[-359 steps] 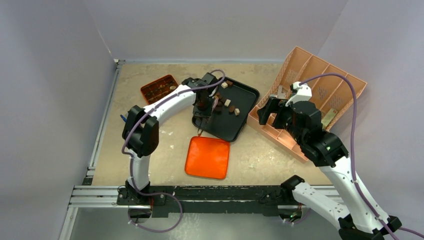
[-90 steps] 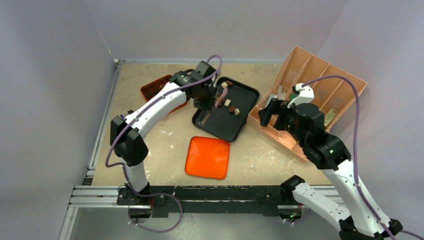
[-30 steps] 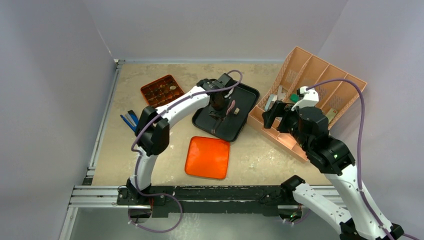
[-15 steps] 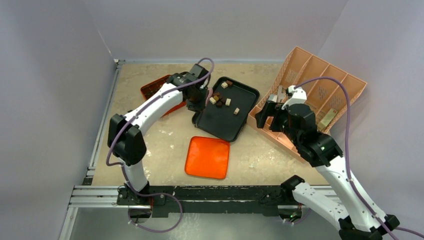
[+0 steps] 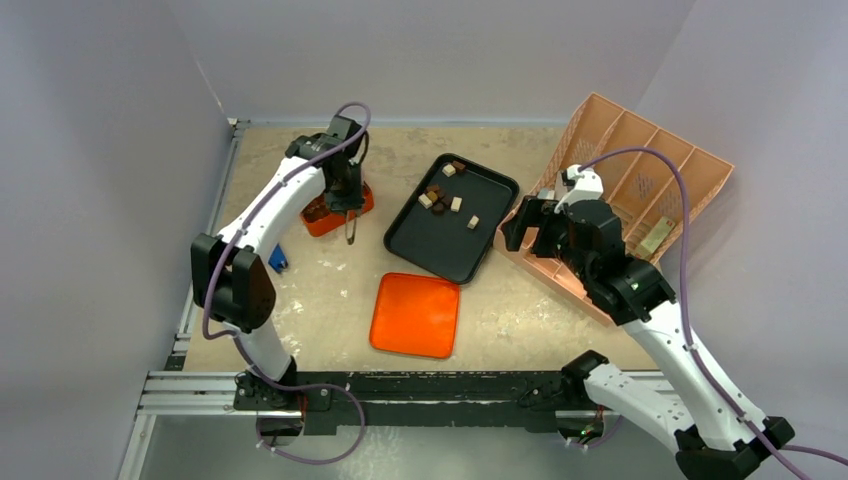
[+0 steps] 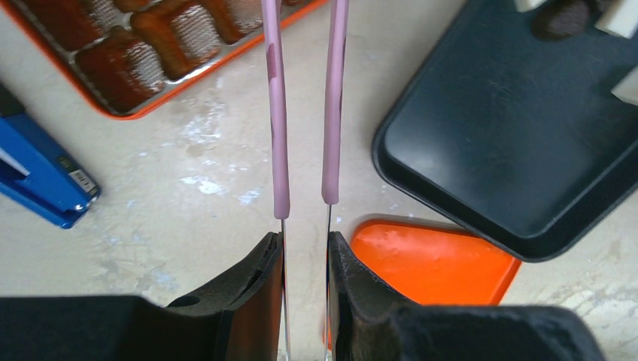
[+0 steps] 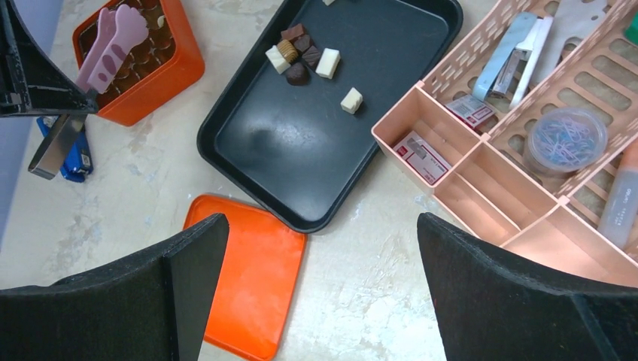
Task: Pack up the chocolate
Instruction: Place the fake chocolate in the packing box.
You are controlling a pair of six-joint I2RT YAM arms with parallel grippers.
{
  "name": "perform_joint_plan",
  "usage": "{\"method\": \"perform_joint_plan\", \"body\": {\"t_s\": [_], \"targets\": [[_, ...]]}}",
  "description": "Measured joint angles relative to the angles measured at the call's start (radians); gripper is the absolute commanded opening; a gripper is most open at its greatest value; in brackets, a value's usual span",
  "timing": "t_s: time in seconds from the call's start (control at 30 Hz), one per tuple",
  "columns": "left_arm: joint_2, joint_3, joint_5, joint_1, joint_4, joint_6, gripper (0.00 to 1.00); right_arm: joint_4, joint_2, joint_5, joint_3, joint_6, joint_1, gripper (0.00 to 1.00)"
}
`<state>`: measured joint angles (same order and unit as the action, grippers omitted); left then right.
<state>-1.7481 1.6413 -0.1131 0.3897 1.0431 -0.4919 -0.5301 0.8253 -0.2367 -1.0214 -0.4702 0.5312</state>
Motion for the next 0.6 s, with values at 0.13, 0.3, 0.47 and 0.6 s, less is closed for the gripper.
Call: {"method": "perform_joint_plan", "body": {"t_s": [0.13,0.3,0.47,0.6], "targets": [[0.009,-0.023,-0.015,-0.063,0.014,-0.012,0.17,0.011,0.021,0.019,0.0,0.002,0.0,0.98],[0.032,-0.067,-0.031,-0.159,0.018,-0.021,0.17,0.013,0.045,0.027,0.0,0.003,0.0,0.98],[0.065,-0.109,-0.034,-0.257,0.014,-0.021,0.17,0.014,0.045,0.039,0.0,0.003,0.0,0.98],[0.074,-0.138,-0.026,-0.309,-0.004,-0.021,0.17,0.014,0.045,0.045,-0.001,0.003,0.0,0.98]]}}
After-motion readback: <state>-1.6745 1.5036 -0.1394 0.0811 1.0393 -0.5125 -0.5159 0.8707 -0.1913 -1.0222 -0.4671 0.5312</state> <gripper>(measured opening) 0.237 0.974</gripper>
